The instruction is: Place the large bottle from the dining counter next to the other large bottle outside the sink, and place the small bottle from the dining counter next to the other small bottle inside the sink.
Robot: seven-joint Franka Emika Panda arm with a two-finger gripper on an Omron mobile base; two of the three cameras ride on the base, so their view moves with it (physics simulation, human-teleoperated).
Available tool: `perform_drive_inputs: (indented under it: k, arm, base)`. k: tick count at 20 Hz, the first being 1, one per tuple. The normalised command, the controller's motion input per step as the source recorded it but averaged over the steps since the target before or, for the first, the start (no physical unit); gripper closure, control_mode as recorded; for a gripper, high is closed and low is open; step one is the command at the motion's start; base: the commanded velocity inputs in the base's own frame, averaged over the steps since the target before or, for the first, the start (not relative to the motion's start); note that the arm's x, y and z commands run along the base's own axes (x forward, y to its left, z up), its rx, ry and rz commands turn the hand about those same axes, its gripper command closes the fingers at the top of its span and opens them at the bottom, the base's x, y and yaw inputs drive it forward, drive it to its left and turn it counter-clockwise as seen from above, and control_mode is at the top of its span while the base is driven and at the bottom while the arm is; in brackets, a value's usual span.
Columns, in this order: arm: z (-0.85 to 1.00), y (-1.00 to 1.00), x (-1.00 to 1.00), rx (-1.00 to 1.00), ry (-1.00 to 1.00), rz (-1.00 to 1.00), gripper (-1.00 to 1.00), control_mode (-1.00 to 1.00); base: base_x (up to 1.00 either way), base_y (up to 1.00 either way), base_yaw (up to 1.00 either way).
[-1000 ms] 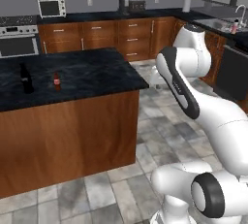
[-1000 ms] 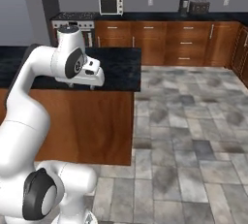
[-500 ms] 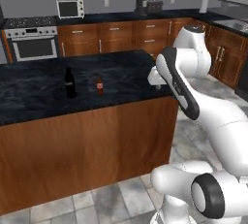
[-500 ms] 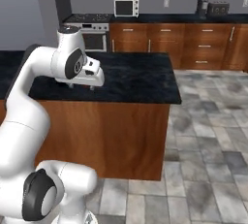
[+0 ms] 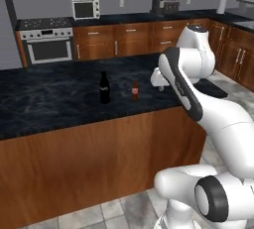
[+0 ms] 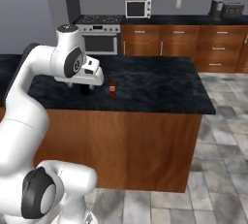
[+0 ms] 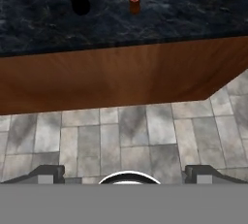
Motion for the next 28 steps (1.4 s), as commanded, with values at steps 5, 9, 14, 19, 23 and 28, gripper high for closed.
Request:
perform_drive_inputs:
  k: [5, 9, 14, 19, 23, 28]
  arm:
    - [0.00, 0.00, 0.00, 0.00, 0.00, 0.00, -1.00, 1.00]
    - [0.00, 0.00, 0.00, 0.00, 0.00, 0.00, -1.00, 1.00]
    - [0.00, 0.00, 0.00, 0.00, 0.00, 0.00, -1.00, 1.00]
    - [0.00, 0.00, 0.00, 0.00, 0.00, 0.00, -1.00, 1.00]
    - [0.00, 0.00, 0.00, 0.00, 0.00, 0.00, -1.00, 1.00]
    - [0.00, 0.00, 0.00, 0.00, 0.00, 0.00, -1.00, 1.00]
  base:
    - [0.34, 0.40, 0.00]
    - [0.35, 0.37, 0.00]
    - [0.35, 0.35, 0.00]
    - [0.44, 0.39, 0.00]
    - [0.40, 0.33, 0.00]
    - [0.41, 0.32, 0.00]
